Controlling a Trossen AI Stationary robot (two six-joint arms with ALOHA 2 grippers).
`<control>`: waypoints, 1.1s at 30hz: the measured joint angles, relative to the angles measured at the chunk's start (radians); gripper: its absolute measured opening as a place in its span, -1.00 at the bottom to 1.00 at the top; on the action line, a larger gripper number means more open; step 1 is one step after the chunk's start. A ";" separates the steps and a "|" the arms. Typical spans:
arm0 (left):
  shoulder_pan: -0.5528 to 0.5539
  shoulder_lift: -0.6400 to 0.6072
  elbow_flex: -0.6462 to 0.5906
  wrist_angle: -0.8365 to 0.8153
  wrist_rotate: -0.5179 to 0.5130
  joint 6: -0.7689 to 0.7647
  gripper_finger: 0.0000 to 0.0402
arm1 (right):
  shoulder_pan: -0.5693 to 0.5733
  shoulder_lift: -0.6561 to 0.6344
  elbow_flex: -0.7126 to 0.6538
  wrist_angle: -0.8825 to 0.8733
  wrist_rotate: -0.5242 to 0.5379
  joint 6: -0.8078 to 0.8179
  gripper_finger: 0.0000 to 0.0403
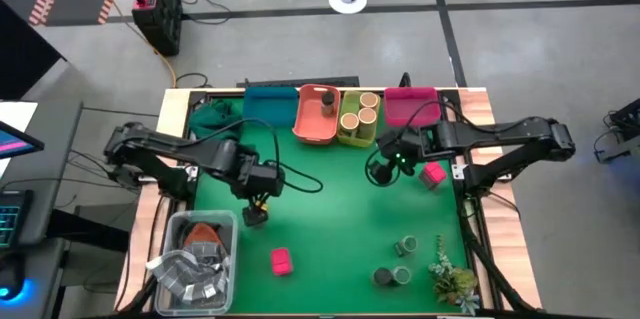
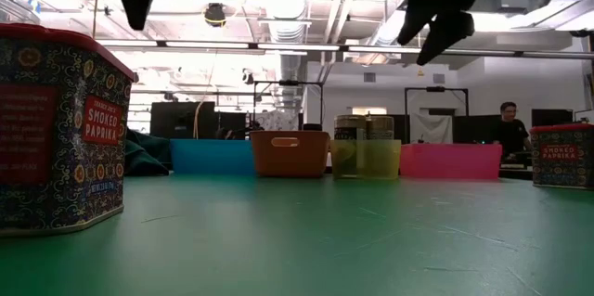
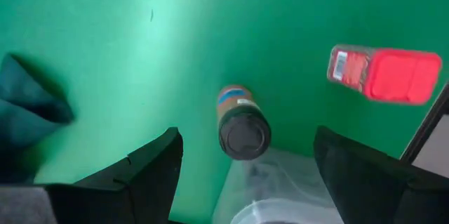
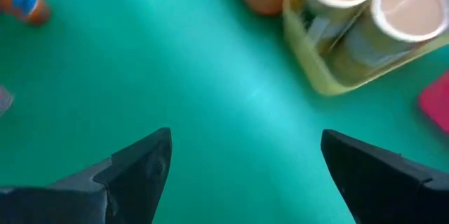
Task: Sort spices by type
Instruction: Put the left black seasoning bottle into the orange bin
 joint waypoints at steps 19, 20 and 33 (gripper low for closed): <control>-0.007 0.243 -0.006 0.009 -0.006 -0.018 0.63 | 0.131 0.000 0.000 0.035 0.028 -0.084 0.95; -0.007 0.245 -0.015 0.010 -0.018 -0.012 0.63 | 0.134 0.000 0.000 0.037 0.028 -0.083 0.95; -0.015 0.246 -0.134 -0.010 0.070 0.068 0.63 | 0.135 0.000 0.000 0.071 0.033 -0.077 0.95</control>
